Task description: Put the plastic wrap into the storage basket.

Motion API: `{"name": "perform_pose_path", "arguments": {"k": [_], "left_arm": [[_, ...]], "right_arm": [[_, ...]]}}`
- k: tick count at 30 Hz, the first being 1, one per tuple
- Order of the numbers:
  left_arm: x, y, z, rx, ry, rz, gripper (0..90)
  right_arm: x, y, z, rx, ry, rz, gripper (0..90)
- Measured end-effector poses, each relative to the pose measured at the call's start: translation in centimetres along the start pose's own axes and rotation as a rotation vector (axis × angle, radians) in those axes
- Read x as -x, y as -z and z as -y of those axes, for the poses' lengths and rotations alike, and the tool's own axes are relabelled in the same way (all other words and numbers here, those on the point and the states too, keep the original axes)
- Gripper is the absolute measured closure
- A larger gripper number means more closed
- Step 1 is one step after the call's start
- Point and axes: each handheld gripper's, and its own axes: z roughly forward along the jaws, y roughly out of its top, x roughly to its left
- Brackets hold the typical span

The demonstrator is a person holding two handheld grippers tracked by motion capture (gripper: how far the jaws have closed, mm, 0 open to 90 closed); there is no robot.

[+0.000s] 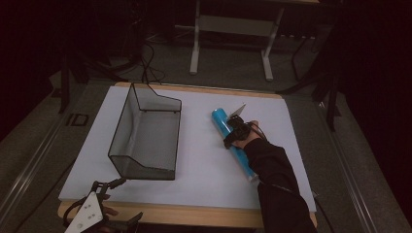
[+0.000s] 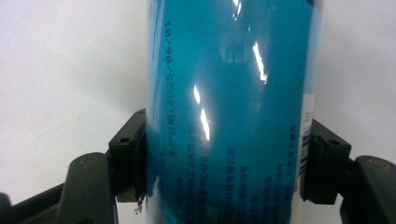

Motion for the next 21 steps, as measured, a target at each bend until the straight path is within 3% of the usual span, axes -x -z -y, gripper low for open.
{"name": "perform_pose_path", "arguments": {"k": [8, 21], "left_arm": [[0.1, -0.1, 0.0, -0.004, -0.003, 0.0, 0.2], [0.1, -0.2, 0.0, -0.003, -0.006, -0.001, 0.2]], "right_arm": [[0.5, 2.1, 0.3, 0.092, -0.051, -0.036, 31.4], [-0.3, 6.3, -0.1, 0.216, -0.073, -0.099, 31.5]]}}
